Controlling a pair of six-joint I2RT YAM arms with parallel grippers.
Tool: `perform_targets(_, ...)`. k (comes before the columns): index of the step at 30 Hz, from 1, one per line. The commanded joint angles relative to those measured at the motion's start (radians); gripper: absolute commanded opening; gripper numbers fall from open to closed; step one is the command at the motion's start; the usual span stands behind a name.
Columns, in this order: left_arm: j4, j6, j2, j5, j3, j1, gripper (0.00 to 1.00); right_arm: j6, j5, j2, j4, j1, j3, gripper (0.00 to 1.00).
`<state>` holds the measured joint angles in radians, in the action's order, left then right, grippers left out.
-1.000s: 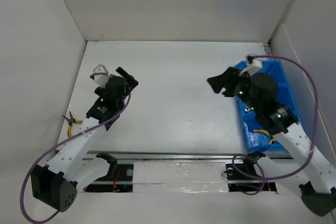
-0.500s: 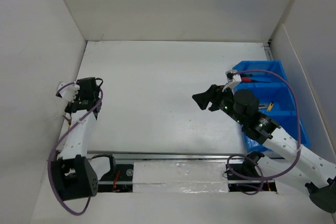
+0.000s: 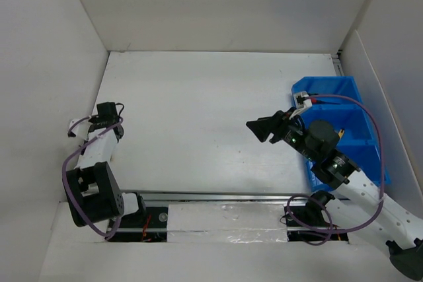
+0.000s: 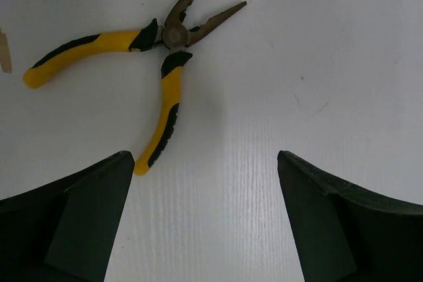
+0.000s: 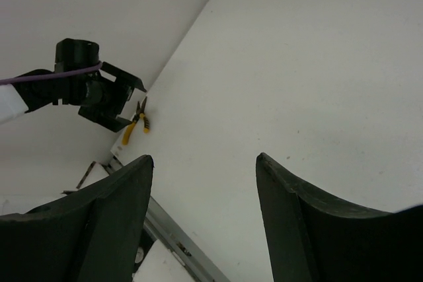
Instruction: Sort the tools into containers
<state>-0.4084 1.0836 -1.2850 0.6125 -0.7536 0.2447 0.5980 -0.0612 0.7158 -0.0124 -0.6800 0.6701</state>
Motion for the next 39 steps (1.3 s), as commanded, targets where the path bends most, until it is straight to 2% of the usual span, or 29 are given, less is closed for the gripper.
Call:
perform_targets(1, -0.021, 0.055, -0.037, 0.039, 0.0, 0.015, 0.88, 0.002, -0.031, -0.024, -0.057, 0.019, -0.003, 0.68)
perform_targets(13, 0.008, 0.061, -0.18, 0.079, -0.018, 0.015, 0.89, 0.011, -0.072, -0.024, -0.064, 0.068, -0.023, 0.69)
perform_targets(16, -0.035, 0.107, -0.217, 0.102, -0.044, 0.015, 0.87, 0.011, -0.081, -0.021, -0.07, 0.079, -0.027, 0.69)
perform_targets(25, -0.087, 0.092, -0.355, 0.069, -0.131, 0.061, 0.8, 0.016, -0.098, -0.019, -0.072, 0.106, -0.033, 0.69)
perform_targets(26, -0.087, 0.085, -0.373, 0.067, -0.144, 0.061, 0.78, 0.017, -0.1, -0.021, -0.072, 0.106, -0.033, 0.69)
perform_targets(30, -0.081, 0.059, -0.407, 0.069, -0.162, 0.061, 0.55, 0.02, -0.106, -0.029, -0.078, 0.106, -0.038, 0.69)
perform_targets(33, -0.07, 0.041, -0.416, 0.07, -0.161, 0.07, 0.45, 0.019, -0.104, -0.033, -0.072, 0.117, -0.037, 0.69)
perform_targets(38, -0.044, 0.062, -0.445, 0.096, -0.121, 0.07, 0.42, 0.019, -0.115, -0.044, -0.063, 0.138, -0.04, 0.69)
perform_targets(39, -0.026, 0.043, -0.461, 0.099, -0.13, 0.07, 0.35, 0.019, -0.12, -0.045, -0.064, 0.148, -0.038, 0.69)
